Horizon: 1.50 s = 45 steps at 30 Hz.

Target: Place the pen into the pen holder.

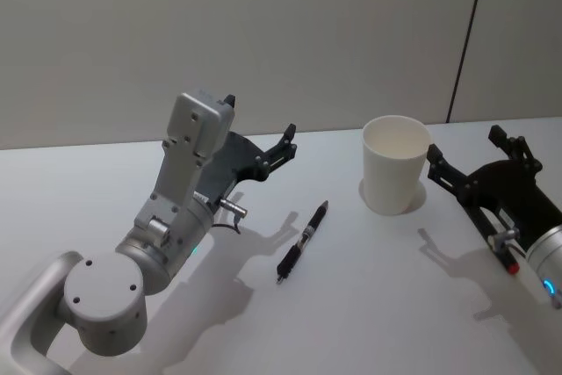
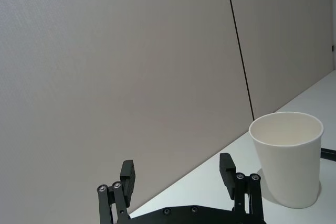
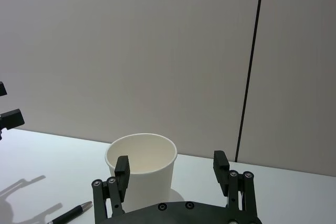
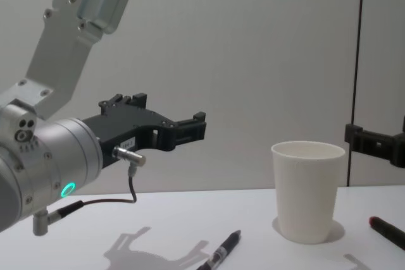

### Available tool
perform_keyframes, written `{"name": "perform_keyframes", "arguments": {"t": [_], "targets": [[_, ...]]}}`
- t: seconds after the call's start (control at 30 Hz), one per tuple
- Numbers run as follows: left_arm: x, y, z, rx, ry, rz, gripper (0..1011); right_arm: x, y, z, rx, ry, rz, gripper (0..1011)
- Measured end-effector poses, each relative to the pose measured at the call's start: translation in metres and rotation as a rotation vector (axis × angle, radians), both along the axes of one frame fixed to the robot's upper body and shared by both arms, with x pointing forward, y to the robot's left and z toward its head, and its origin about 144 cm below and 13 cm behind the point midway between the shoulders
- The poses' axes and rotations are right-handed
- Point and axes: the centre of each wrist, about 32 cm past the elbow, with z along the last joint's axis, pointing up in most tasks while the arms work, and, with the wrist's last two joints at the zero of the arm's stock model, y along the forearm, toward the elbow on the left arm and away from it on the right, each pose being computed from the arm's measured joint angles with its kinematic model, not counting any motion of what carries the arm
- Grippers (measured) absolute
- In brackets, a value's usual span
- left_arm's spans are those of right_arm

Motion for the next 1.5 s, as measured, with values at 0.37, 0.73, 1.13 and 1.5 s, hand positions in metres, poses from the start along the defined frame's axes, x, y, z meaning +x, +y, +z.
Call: {"name": "perform_keyframes", "arguments": {"t": [0.37, 0.73, 1.13, 1.5], "targets": [[0.0000, 0.0000, 0.0000, 0.000, 0.000, 0.000, 1001, 0.0000, 0.0000, 0.0000, 0.000, 0.000, 0.000, 1001], [0.0000, 0.0000, 0.0000, 0.000, 0.000, 0.000, 1001, 0.0000, 0.0000, 0.0000, 0.000, 0.000, 0.000, 1001], [0.0000, 0.0000, 0.0000, 0.000, 0.000, 0.000, 1001, 0.0000, 0.0000, 0.0000, 0.000, 0.000, 0.000, 1001], [0.0000, 0.0000, 0.0000, 0.000, 0.000, 0.000, 1001, 0.0000, 0.0000, 0.0000, 0.000, 0.000, 0.000, 1001]]}}
